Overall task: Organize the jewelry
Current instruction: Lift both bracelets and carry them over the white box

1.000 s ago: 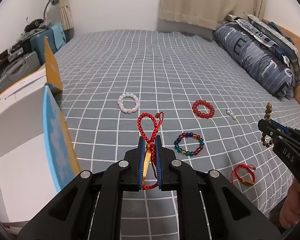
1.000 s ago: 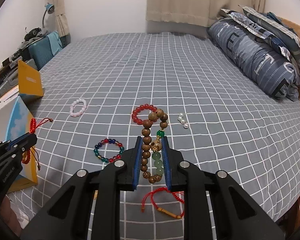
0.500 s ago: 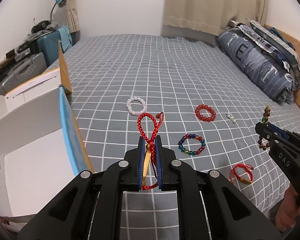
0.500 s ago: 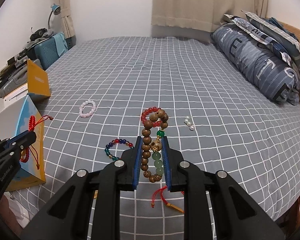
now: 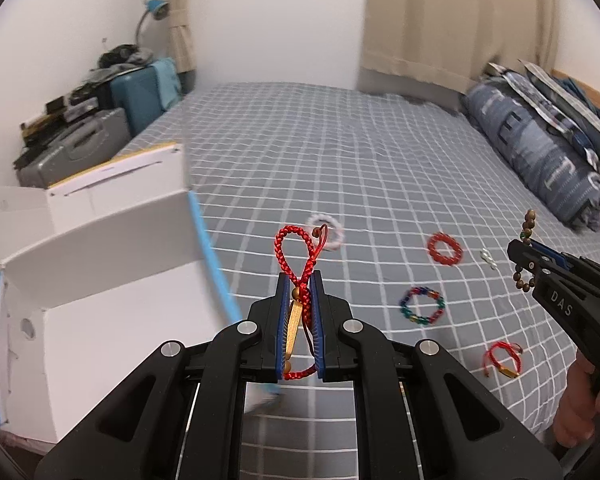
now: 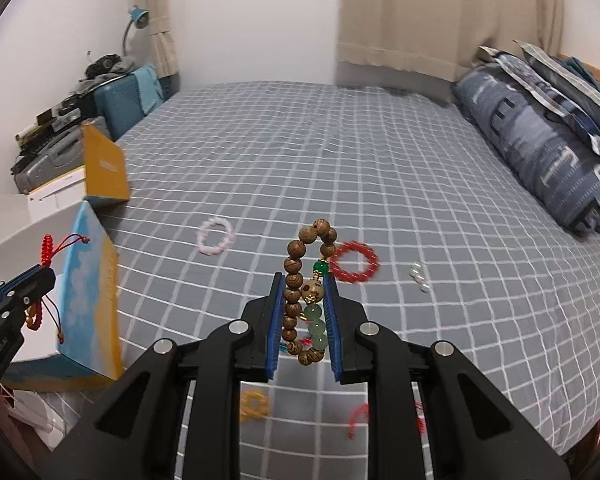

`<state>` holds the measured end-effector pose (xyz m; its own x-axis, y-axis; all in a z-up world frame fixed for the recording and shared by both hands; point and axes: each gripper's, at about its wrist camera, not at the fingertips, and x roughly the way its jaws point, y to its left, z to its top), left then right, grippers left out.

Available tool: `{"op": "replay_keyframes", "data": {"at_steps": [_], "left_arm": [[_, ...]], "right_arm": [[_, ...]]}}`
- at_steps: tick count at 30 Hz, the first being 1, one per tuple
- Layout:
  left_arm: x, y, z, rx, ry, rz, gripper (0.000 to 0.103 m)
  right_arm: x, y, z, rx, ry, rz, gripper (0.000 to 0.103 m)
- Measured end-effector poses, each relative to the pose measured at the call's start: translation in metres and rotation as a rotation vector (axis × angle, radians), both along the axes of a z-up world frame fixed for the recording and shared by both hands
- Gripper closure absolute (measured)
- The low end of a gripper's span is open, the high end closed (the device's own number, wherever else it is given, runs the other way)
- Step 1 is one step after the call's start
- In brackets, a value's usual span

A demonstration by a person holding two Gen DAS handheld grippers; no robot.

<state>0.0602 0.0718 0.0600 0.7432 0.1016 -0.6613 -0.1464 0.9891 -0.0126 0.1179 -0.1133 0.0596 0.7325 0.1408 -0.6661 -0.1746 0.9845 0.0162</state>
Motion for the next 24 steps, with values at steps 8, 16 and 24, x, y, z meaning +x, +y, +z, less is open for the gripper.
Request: {"op": "replay_keyframes", "data": {"at_steps": [8,16,24], "left_arm": [[-0.022,0.071,0.008,-0.002,-0.004,0.144,0.093],[-0.047,0.146,0.002,-0.021,0.028,0.299,0.093],[-0.075,0.201,-0.011,-0.037,0.065,0.413,0.093]], "right_arm": [[0.008,0.071,0.014,-0.004,-0.019,0.123,0.085],[0.001,0.167,0.023,-0.004,-0.018,0.300,0.085],[-0.022,0.251,0.003,-0.007,0.036,0.454,0.085]]}}
